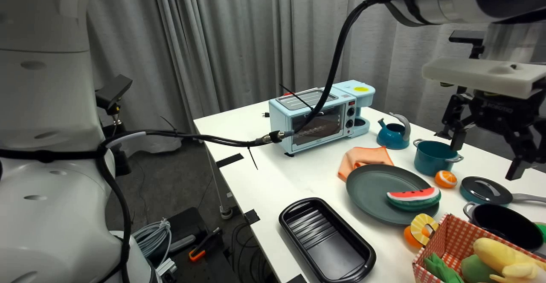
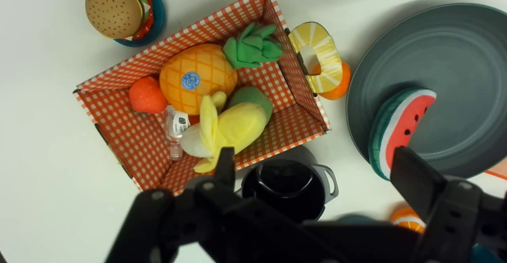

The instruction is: Put the banana plushie on the gray plate then move the watermelon plushie to the black plate

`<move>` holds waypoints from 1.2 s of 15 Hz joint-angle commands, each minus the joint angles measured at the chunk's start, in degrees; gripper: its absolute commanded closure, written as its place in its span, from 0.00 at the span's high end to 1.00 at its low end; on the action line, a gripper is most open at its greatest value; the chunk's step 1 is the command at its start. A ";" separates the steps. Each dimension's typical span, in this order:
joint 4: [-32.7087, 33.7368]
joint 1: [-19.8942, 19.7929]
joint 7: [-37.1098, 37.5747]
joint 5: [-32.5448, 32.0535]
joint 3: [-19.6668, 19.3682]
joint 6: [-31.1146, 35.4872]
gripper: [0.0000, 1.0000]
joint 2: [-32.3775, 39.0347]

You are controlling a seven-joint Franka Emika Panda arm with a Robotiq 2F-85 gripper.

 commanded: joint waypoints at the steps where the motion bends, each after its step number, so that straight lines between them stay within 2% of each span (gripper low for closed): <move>1: 2.46 -0.49 0.80 -0.87 0.39 -1.35 1.00 2.43; 8: 10.17 -3.18 0.31 0.67 0.26 -3.60 1.00 13.15; 18: 29.90 -8.41 1.00 1.83 1.61 -11.35 1.00 31.65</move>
